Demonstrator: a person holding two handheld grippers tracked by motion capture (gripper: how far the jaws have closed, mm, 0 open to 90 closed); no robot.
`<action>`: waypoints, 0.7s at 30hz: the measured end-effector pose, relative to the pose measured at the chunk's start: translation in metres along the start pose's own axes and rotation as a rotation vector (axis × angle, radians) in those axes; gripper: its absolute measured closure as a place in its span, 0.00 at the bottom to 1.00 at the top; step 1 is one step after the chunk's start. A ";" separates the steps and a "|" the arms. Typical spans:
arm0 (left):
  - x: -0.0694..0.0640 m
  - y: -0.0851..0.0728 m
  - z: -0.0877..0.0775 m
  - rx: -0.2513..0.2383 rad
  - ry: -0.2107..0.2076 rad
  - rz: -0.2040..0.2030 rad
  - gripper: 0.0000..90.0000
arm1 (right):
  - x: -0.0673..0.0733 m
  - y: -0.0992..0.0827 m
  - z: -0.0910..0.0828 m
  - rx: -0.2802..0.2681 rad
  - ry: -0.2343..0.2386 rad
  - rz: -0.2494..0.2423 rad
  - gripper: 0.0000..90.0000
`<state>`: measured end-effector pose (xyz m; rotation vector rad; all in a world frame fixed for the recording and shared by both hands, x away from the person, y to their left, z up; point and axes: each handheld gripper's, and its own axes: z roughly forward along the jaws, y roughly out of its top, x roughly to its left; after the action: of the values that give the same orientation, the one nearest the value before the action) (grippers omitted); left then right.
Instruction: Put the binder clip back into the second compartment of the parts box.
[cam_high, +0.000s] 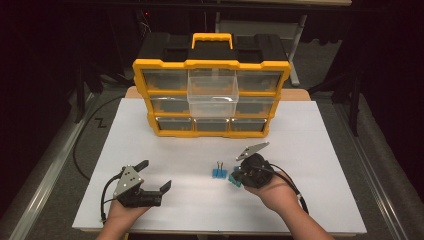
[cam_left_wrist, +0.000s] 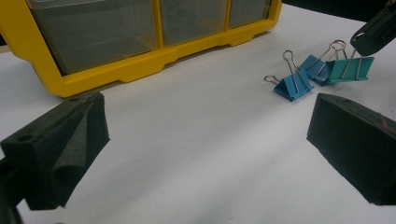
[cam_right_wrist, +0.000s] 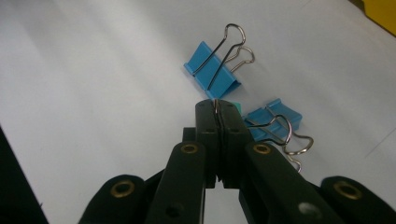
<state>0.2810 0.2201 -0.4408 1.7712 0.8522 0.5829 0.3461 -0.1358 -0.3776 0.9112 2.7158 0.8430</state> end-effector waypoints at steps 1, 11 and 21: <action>0.000 0.000 0.000 0.000 0.000 0.000 0.00 | 0.000 0.000 0.000 0.000 0.000 0.000 1.00; 0.000 0.000 0.000 -0.001 -0.001 -0.003 0.00 | -0.007 -0.014 -0.015 0.024 0.032 -0.017 1.00; -0.001 0.000 0.001 -0.002 -0.002 0.002 0.00 | -0.016 -0.025 -0.029 0.060 0.050 -0.044 1.00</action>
<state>0.2804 0.2187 -0.4413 1.7709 0.8484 0.5830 0.3372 -0.1752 -0.3686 0.8492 2.8075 0.7901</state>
